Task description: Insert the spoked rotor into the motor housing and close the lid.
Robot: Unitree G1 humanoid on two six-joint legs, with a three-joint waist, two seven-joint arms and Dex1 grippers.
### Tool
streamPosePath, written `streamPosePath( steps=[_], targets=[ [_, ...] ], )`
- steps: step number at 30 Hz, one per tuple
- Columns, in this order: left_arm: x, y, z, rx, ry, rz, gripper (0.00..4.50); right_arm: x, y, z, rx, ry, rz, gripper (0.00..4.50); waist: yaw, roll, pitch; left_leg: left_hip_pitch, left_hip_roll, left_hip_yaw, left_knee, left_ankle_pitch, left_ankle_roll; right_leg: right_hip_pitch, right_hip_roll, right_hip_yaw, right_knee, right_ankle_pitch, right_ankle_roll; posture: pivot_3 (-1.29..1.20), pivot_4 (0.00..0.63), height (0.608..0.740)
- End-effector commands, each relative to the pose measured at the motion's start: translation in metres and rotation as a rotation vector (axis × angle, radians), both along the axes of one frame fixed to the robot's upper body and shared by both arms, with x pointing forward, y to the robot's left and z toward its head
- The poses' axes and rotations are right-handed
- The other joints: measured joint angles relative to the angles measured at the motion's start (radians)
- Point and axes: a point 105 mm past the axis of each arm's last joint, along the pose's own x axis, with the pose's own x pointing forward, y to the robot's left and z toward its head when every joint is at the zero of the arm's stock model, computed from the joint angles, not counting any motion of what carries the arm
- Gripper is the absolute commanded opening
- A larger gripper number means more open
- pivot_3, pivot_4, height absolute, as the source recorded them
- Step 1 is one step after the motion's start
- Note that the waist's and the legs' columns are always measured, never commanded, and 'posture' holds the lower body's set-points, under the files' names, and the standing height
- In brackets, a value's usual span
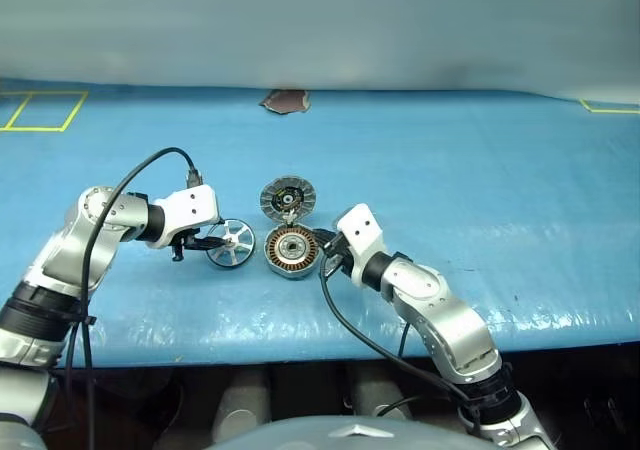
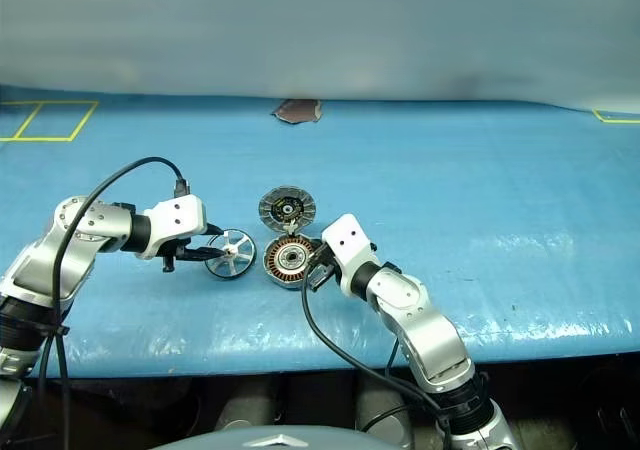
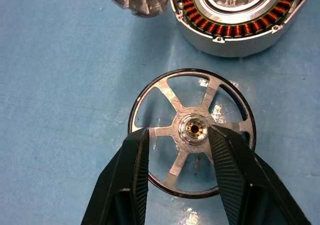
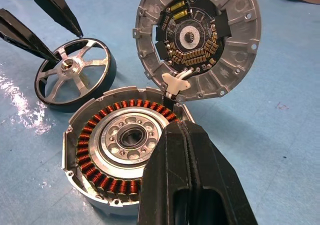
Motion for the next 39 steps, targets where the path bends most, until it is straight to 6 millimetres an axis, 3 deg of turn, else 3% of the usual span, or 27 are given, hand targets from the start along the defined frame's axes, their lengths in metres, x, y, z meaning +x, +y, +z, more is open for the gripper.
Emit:
streamPosePath(
  steps=[1, 8, 11, 14, 39],
  targets=[
    [0.002, -0.001, 0.002, -0.002, 0.017, -0.012, 1.97, 0.001, 0.001, 0.014, 0.03, -0.062, -0.008, 0.0, 0.0, 0.0, 0.0, 0.0, 0.0, 0.0, 0.0, 0.0, 0.0, 0.0, 0.0, 0.0, 0.0, 0.0, 0.0, 0.0, 0.15, 0.74],
    [-0.001, 0.003, 0.005, -0.01, 0.063, -0.007, 1.97, 0.001, 0.006, 0.013, 0.033, -0.077, -0.01, 0.0, 0.0, 0.0, 0.0, 0.001, 0.0, 0.0, 0.001, 0.0, 0.0, -0.002, 0.0, 0.0, 0.006, -0.001, -0.002, 0.0, 0.15, 0.74],
    [0.005, 0.004, 0.008, -0.001, 0.021, 0.002, 2.52, 0.001, 0.009, 0.013, 0.036, -0.088, -0.01, 0.0, 0.0, 0.0, 0.0, 0.001, 0.0, 0.0, 0.003, 0.0, 0.0, -0.001, 0.0, 0.0, 0.007, -0.002, -0.002, 0.0, 0.15, 0.74],
    [0.008, 0.008, 0.006, 0.019, 0.017, 0.028, 3.45, 0.002, 0.01, 0.013, 0.04, -0.096, -0.015, 0.0, 0.0, 0.0, 0.0, 0.001, 0.0, 0.0, 0.003, 0.0, 0.0, -0.001, 0.0, 0.0, 0.007, -0.001, -0.002, 0.0, 0.15, 0.74],
    [-0.004, 0.008, -0.021, 0.017, 0.147, 0.051, 3.45, 0.004, 0.018, 0.013, 0.057, -0.101, -0.009, 0.0, 0.0, 0.0, 0.0, 0.001, 0.0, 0.0, 0.003, 0.0, 0.0, -0.001, 0.0, 0.0, 0.007, -0.002, -0.002, 0.0, 0.15, 0.74]
  ],
)
